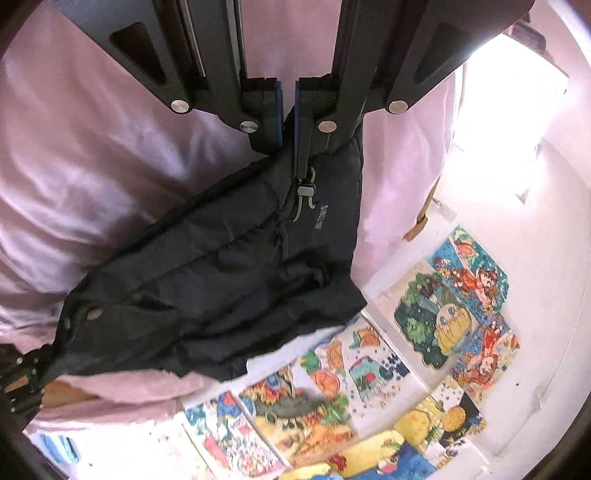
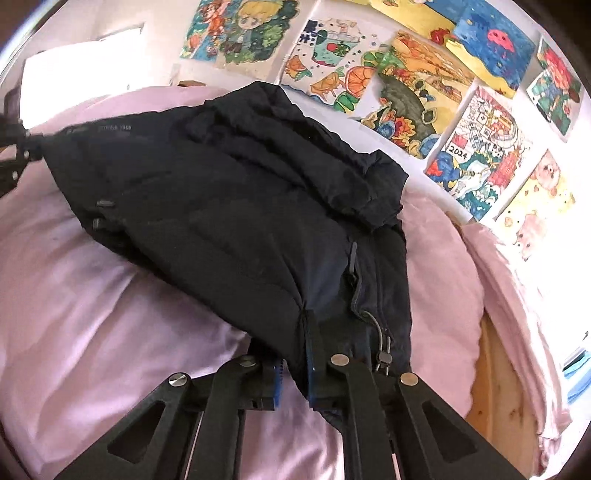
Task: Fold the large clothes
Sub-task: 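Lift the held side edge with both tools and fold it across the jacket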
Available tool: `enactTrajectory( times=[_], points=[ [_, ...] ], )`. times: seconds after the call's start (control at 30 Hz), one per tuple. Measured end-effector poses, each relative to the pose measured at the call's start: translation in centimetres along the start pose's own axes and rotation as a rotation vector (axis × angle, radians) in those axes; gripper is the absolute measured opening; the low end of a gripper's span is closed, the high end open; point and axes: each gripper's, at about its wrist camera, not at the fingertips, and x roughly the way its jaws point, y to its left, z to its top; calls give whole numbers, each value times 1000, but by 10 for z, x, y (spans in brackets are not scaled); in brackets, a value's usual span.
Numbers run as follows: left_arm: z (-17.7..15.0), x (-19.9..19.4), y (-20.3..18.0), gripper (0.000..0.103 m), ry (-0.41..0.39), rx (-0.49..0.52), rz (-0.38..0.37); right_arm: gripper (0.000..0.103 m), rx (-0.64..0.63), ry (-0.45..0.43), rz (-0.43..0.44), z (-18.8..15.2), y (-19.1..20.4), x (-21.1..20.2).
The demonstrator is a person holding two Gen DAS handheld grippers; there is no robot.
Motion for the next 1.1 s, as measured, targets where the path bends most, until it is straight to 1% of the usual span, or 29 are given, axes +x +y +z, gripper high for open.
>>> enactTrajectory(
  times=[0.1,0.17,0.33,0.47,0.6,0.7,0.83,0.93,1.0,1.1],
  points=[
    [-3,-27,9,4,-21,-34,-40,9,-50,17,12,-1,6,-22],
    [-5,-45,12,4,-35,-52,-63,9,-101,23,28,-6,11,-44],
    [-17,-106,5,4,-76,-33,-93,9,-184,56,68,-23,29,-94],
    [-30,-140,0,4,-59,-33,-115,8,-211,68,85,-34,50,-126],
    [-30,-165,6,4,-61,-73,-124,8,-232,78,116,-38,69,-154],
    [-15,-172,18,4,-82,-118,-129,8,-220,63,123,-30,68,-165],
    [14,-169,39,4,-118,-175,-146,8,-179,-4,84,-7,50,-168],
    [41,-160,55,4,-145,-195,-149,8,-154,-58,43,13,34,-165],
    [60,-148,66,4,-162,-199,-128,8,-139,-91,18,25,22,-160],
    [81,-132,83,4,-167,-225,-111,8,-89,-140,-10,47,1,-150]
  ],
)
